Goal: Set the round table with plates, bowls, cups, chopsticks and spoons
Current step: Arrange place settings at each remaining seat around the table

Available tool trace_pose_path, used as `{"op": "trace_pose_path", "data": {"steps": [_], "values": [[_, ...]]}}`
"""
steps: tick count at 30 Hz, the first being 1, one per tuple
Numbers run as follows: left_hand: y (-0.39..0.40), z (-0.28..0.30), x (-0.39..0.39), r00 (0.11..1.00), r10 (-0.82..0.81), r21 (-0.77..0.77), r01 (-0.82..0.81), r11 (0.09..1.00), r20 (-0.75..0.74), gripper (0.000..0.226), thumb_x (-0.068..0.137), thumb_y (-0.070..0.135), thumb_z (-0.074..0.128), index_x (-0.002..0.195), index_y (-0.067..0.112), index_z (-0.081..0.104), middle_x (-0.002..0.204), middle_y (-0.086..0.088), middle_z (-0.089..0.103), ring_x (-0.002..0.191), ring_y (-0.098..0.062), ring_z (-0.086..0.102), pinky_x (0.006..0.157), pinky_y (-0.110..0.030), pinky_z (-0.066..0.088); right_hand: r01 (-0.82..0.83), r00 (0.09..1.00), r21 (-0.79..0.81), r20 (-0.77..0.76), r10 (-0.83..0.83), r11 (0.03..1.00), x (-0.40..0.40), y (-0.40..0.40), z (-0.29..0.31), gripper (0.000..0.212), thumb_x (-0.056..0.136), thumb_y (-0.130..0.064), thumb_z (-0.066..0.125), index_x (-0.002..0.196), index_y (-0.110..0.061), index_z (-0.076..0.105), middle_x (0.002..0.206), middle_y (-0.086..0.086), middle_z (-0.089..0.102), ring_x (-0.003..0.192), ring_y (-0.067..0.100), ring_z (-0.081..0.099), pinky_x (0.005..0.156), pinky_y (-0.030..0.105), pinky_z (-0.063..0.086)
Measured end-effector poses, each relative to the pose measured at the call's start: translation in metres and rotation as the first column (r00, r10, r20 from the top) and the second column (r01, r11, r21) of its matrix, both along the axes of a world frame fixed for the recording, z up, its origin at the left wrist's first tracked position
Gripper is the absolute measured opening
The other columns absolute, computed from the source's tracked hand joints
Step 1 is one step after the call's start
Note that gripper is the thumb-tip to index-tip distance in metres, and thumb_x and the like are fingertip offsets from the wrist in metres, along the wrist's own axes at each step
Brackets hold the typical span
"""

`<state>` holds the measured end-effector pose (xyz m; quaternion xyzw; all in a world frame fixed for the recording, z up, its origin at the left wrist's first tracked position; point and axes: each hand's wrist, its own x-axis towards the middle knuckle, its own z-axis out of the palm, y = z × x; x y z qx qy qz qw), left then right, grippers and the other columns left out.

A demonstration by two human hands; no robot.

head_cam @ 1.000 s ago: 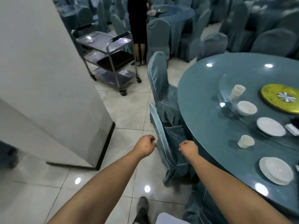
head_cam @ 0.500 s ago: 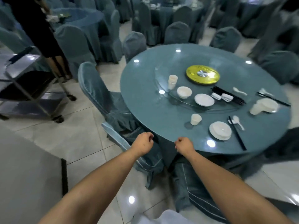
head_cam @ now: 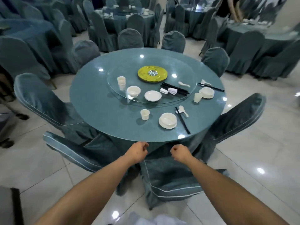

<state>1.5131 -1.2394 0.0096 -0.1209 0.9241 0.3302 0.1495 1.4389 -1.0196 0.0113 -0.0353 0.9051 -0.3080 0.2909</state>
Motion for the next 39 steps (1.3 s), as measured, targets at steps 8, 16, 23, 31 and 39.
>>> {"op": "trace_pose_path", "data": {"steps": [8, 16, 23, 31, 39], "values": [[0.156, -0.028, 0.008, 0.98, -0.094, 0.083, 0.081, 0.993, 0.176, 0.065, 0.089, 0.053, 0.059, 0.144, 0.019, 0.045, 0.135, 0.001, 0.057, 0.121, -0.015, 0.055, 0.104, -0.028, 0.042, -0.531, 0.846, 0.177, 0.162, 0.507, 0.829, -0.009, 0.165, -0.018, 0.059, 0.075, -0.081, 0.051, 0.087, -0.026, 0.068, 0.08, -0.007, 0.065, 0.076, 0.01, 0.06, 0.071, 0.029, 0.047], [0.24, -0.062, 0.039, 0.931, -0.213, 0.069, 0.201, 0.977, 0.297, 0.064, 0.07, 0.051, 0.076, 0.128, 0.035, 0.052, 0.121, 0.009, 0.062, 0.107, -0.016, 0.06, 0.093, -0.028, 0.049, -0.735, 0.637, 0.367, 0.089, 0.765, 0.57, -0.009, 0.231, -0.036, 0.062, 0.069, -0.056, 0.069, 0.125, -0.037, 0.051, 0.114, -0.008, 0.066, 0.1, 0.02, 0.063, 0.088, 0.036, 0.053], [0.25, -0.092, 0.037, 0.958, -0.048, -0.066, 0.07, 0.995, 0.282, 0.066, 0.077, 0.014, 0.057, 0.136, 0.043, 0.047, 0.13, 0.008, 0.061, 0.116, -0.02, 0.06, 0.102, -0.05, 0.045, -0.639, 0.635, 0.576, 0.021, 0.772, 0.51, -0.024, 0.237, -0.065, 0.03, 0.083, -0.018, 0.06, 0.111, -0.028, 0.062, 0.109, 0.002, 0.067, 0.101, 0.026, 0.064, 0.081, 0.035, 0.051], [0.274, -0.082, 0.039, 0.949, -0.051, -0.149, 0.101, 0.984, 0.31, 0.059, 0.087, 0.024, 0.052, 0.137, 0.052, 0.042, 0.14, 0.015, 0.052, 0.14, -0.02, 0.036, 0.109, -0.071, -0.008, -0.646, 0.553, 0.651, 0.038, 0.832, 0.399, -0.021, 0.254, -0.064, 0.019, 0.08, -0.015, 0.062, 0.098, -0.018, 0.068, 0.101, 0.007, 0.069, 0.093, 0.03, 0.065, 0.08, 0.037, 0.054], [0.32, -0.078, 0.029, 0.945, -0.17, -0.051, 0.192, 0.98, 0.279, 0.059, 0.09, 0.011, 0.054, 0.141, 0.039, 0.047, 0.138, 0.006, 0.057, 0.127, -0.019, 0.052, 0.11, -0.041, 0.04, -0.613, 0.629, 0.637, 0.036, 0.777, 0.467, -0.019, 0.308, -0.062, 0.021, 0.085, -0.024, 0.06, 0.104, -0.021, 0.067, 0.104, 0.006, 0.068, 0.096, 0.027, 0.064, 0.08, 0.035, 0.051]]}}
